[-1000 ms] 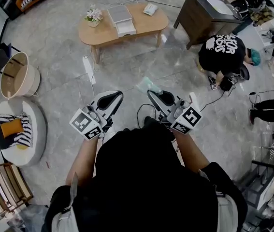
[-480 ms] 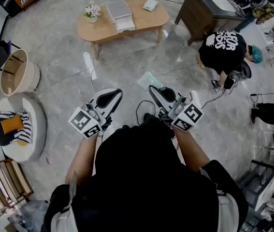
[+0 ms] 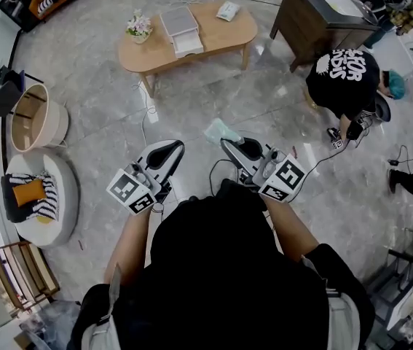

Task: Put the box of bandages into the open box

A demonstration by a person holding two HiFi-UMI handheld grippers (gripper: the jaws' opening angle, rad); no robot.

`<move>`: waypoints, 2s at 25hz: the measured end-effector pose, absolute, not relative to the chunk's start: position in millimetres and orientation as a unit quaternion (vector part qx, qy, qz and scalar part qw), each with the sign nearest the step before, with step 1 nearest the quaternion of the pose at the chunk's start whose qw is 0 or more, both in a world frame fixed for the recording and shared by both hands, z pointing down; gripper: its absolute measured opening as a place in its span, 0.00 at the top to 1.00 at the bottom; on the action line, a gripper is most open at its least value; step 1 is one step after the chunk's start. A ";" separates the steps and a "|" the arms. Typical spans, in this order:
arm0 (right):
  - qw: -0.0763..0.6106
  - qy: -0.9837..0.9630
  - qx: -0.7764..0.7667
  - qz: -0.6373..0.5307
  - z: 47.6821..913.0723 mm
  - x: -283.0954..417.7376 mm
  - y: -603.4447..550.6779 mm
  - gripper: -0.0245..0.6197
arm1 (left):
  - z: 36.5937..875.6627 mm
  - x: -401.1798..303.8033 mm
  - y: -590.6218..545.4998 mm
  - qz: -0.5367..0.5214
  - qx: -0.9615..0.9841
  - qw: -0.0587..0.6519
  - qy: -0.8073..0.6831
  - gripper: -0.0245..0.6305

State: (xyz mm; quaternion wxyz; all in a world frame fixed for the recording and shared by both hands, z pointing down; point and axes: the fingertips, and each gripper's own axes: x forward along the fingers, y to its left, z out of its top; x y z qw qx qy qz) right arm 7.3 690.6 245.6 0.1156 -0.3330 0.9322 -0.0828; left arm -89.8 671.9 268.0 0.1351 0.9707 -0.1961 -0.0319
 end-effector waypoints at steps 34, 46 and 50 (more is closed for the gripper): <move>0.071 0.930 -0.337 -0.132 291.1 131.9 478.9 0.91 | 308.0 -24.8 460.2 -0.083 0.939 0.188 -0.276 0.92; 0.054 0.934 -0.330 -0.130 267.8 73.6 314.5 0.91 | 294.1 -80.7 293.5 -0.100 0.938 0.180 -0.278 0.92; 0.050 0.930 -0.341 -0.124 268.1 63.0 274.9 0.91 | 302.2 -88.1 252.4 -0.101 0.940 0.187 -0.265 0.92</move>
